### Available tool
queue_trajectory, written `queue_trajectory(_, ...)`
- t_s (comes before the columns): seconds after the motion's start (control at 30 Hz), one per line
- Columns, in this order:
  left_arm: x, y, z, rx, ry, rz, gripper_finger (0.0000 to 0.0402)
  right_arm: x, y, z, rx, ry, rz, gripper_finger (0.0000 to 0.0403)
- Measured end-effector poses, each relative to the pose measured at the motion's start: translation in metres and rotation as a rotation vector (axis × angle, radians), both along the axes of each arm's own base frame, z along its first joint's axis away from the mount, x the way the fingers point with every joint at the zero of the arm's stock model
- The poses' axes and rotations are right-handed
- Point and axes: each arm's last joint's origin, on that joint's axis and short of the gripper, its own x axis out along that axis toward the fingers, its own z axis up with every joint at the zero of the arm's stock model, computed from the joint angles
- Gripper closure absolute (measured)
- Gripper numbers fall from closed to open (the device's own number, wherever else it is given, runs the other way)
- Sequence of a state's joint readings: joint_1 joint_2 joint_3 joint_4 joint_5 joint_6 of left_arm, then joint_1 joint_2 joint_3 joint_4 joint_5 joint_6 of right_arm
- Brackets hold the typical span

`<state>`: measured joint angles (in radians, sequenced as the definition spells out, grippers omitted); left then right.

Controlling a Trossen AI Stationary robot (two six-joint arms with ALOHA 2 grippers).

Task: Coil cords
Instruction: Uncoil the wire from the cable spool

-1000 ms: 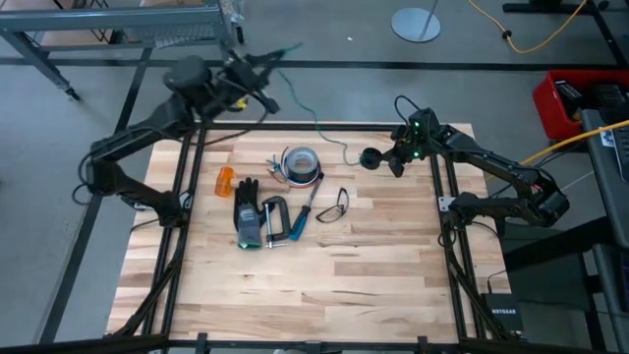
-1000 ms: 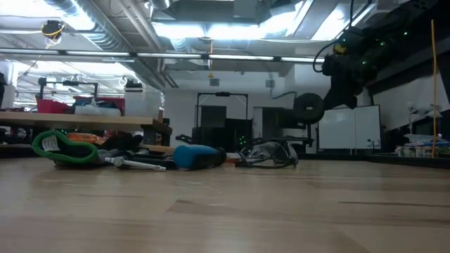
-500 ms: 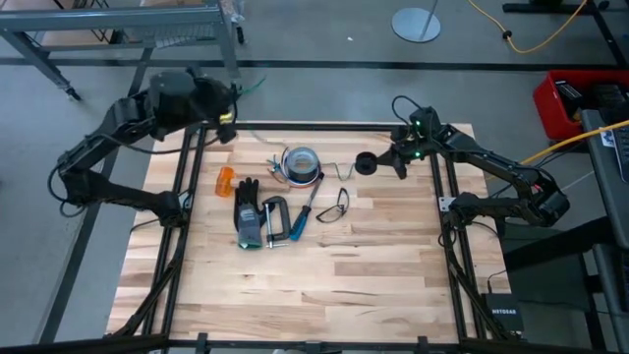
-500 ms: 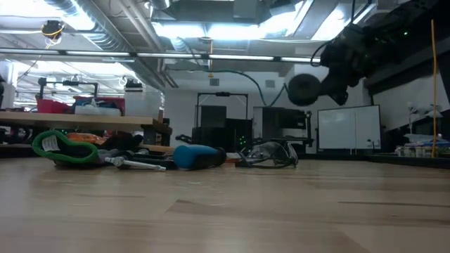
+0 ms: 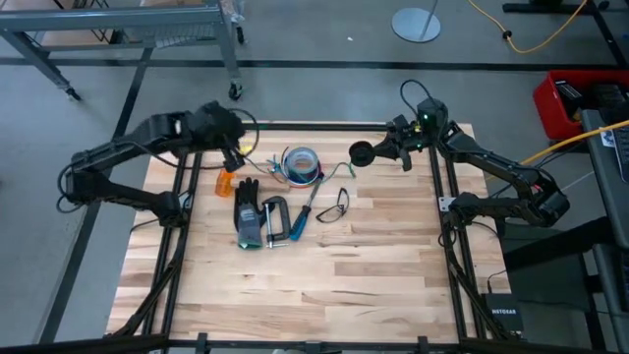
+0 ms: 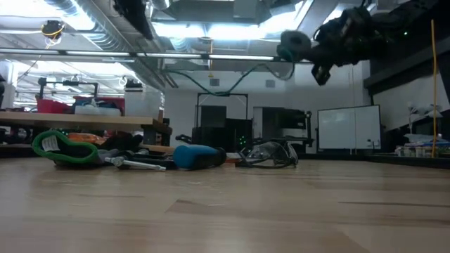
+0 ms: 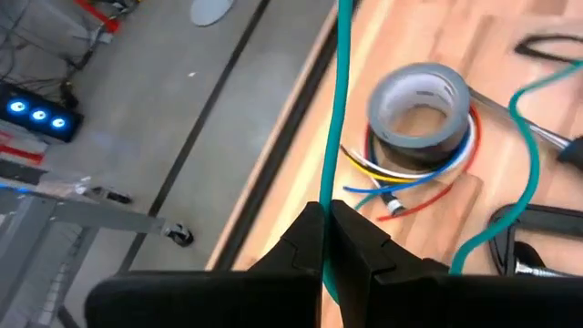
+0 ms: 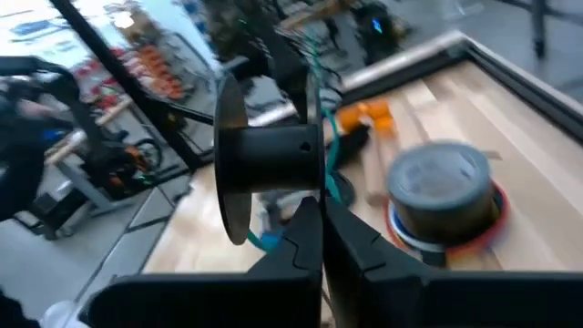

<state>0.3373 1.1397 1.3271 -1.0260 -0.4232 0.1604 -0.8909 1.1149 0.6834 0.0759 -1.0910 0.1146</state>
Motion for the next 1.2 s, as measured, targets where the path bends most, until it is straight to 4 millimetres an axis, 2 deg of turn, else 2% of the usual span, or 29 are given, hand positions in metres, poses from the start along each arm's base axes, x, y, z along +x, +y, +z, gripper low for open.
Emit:
queue_trajectory(0.1, 0.005, -0.001, -0.023, -0.037, -0.003, -0.036, 0.0401, 0.001, 0.000, 0.007, 0.004, -0.055, 0.049, 0.0402)
queue_trajectory(0.23, -0.002, -0.005, -0.051, -0.113, -0.051, -0.074, 0.0401, -0.003, -0.003, 0.015, 0.024, -0.098, 0.092, 0.0402)
queue_trajectory(0.43, -0.025, -0.014, -0.074, -0.114, -0.269, -0.048, 0.0401, -0.017, -0.012, 0.021, 0.045, -0.119, 0.058, 0.0402)
queue_trajectory(0.57, -0.031, -0.018, -0.100, -0.181, -0.393, -0.038, 0.0401, -0.031, -0.016, 0.028, 0.007, -0.141, 0.000, 0.0402)
queue_trajectory(0.83, -0.014, -0.023, -0.175, -0.429, -0.567, -0.011, 0.0401, -0.057, -0.015, 0.048, -0.126, -0.203, -0.134, 0.0402)
queue_trajectory(0.97, 0.001, -0.028, -0.192, -0.460, -0.707, -0.057, 0.0401, -0.070, -0.012, 0.056, -0.170, -0.219, -0.187, 0.0402)
queue_trajectory(1.2, 0.031, -0.036, -0.217, -0.483, -0.724, -0.123, 0.0401, -0.087, -0.001, 0.065, -0.161, -0.221, -0.217, 0.0402)
